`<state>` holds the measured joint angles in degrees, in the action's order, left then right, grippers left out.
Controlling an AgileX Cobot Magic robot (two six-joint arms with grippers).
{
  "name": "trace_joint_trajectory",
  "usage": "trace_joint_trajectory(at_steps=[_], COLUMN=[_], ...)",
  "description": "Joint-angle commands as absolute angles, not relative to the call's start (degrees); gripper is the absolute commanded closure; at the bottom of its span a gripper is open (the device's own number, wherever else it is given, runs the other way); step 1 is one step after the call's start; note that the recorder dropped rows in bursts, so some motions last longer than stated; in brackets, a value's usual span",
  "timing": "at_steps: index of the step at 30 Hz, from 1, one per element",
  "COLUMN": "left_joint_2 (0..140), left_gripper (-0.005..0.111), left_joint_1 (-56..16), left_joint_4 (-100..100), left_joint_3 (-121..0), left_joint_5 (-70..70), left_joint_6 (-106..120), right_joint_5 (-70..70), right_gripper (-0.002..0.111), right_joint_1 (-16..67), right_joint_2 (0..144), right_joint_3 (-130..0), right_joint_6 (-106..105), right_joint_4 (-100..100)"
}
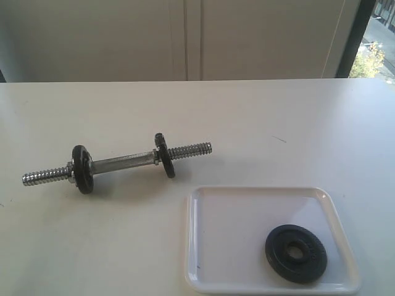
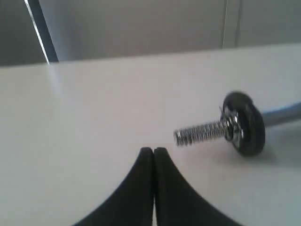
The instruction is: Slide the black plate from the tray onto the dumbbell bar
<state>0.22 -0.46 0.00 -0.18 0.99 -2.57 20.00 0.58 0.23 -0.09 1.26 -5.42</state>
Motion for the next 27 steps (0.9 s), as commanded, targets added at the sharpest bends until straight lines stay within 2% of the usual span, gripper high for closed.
trace_joint_trajectory(at_steps=[1,7,10,12,15,21,23,27], left_joint_2=[0.0,0.0,0.0,0.0,0.0,0.0,0.0,0.0], left_gripper=[0.106,0.106,0.106,0.106,0.106,0.106,0.106,0.106], left_joint_1=[-0.72,-0.72,-0.72,-0.72,-0.72,-0.72,-0.72,-0.72], left_joint_4=[0.0,0.48,0.48,0.48,0.48,0.48,0.48,0.48], left_joint_3=[0.0,0.0,-3.04,-7.49,-16.53,-24.9,-26.01,-26.09], left_joint_5=[-12.27,-32.73,-35.83,-29.42,-6.97,23.39,28.18,28.74], left_joint_6=[-2.75,-2.75,-2.75,-2.75,-2.75,-2.75,-2.75,-2.75], right_joint_5=[19.59,19.59,19.59,19.59,19.59,19.59,19.59,19.59], right_gripper=[0.108,0.108,0.108,0.108,0.108,0.108,0.108,0.108], right_joint_1=[0.66,0.66,1.85,2.49,3.1,3.46,3.46,3.56], right_joint_2=[0.0,0.0,0.0,0.0,0.0,0.0,0.0,0.0], right_joint_3=[0.0,0.0,0.0,0.0,0.0,0.0,0.0,0.0], right_joint_6=[1.32,1.32,1.32,1.32,1.32,1.32,1.32,1.32], right_joint_4=[-5.13,-5.13,-5.13,-5.13,-5.13,-5.31,-5.31,-5.29])
